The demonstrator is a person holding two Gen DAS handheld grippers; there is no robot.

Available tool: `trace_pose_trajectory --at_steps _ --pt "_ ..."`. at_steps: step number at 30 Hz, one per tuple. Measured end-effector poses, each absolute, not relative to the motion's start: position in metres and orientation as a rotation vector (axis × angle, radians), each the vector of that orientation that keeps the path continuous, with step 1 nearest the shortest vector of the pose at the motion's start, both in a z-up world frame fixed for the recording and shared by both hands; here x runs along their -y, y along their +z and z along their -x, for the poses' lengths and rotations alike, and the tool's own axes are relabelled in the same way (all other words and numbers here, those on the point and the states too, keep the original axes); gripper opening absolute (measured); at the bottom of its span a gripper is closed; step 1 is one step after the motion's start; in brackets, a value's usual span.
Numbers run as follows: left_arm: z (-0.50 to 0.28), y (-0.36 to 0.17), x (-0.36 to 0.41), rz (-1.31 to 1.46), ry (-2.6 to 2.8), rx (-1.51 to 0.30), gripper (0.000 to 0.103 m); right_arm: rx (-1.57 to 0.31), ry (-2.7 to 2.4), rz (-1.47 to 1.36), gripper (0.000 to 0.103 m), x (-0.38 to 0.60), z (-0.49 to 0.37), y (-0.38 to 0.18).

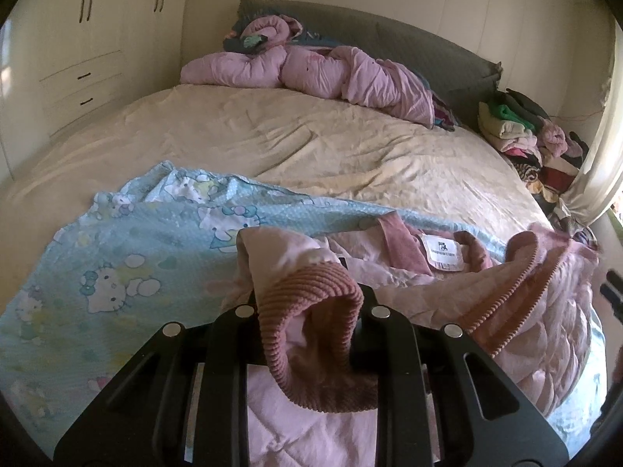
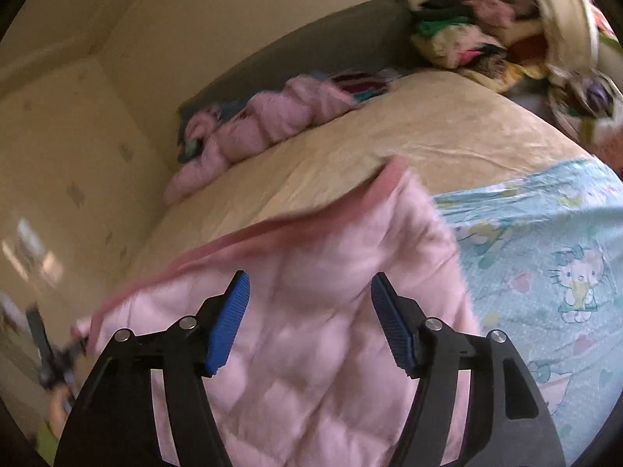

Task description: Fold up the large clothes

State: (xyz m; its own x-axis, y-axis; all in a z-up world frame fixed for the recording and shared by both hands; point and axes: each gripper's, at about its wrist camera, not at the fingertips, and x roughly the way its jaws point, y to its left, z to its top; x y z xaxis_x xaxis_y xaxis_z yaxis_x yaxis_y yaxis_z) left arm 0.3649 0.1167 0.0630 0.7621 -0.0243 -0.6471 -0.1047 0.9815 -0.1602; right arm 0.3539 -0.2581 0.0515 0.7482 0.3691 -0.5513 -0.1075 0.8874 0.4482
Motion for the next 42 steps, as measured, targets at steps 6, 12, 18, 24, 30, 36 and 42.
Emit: trace_pose_trajectory --at_steps 6,12,18,24,30,36,42 --pt "-0.366 0.059 -0.114 0.206 0.028 -0.700 0.029 -0.870 0.362 -0.216 0.065 0.188 -0.348 0.000" --pt "-0.350 0.076 -0.115 0.232 -0.024 -0.624 0.081 -0.907 0.318 -0.217 0.071 0.173 -0.352 -0.027" --pt "-0.326 0.087 -0.124 0.157 0.032 -0.558 0.090 -0.818 0.294 -0.285 0.071 0.204 -0.342 -0.006" --pt "-0.330 0.025 -0.142 0.139 0.070 -0.719 0.090 -0.756 0.111 -0.277 0.076 0.268 -0.329 0.000" --pt "-0.332 -0.020 -0.150 0.200 0.054 -0.831 0.089 -0.829 0.084 -0.288 0.076 0.307 -0.338 -0.024" --pt "-0.347 -0.023 -0.124 0.069 0.060 -0.837 0.022 -0.882 0.053 -0.238 0.037 0.292 -0.354 -0.044" --pt "-0.374 -0.008 -0.123 0.039 0.087 -0.814 0.015 -0.857 0.016 -0.236 0.014 0.288 -0.375 -0.039"
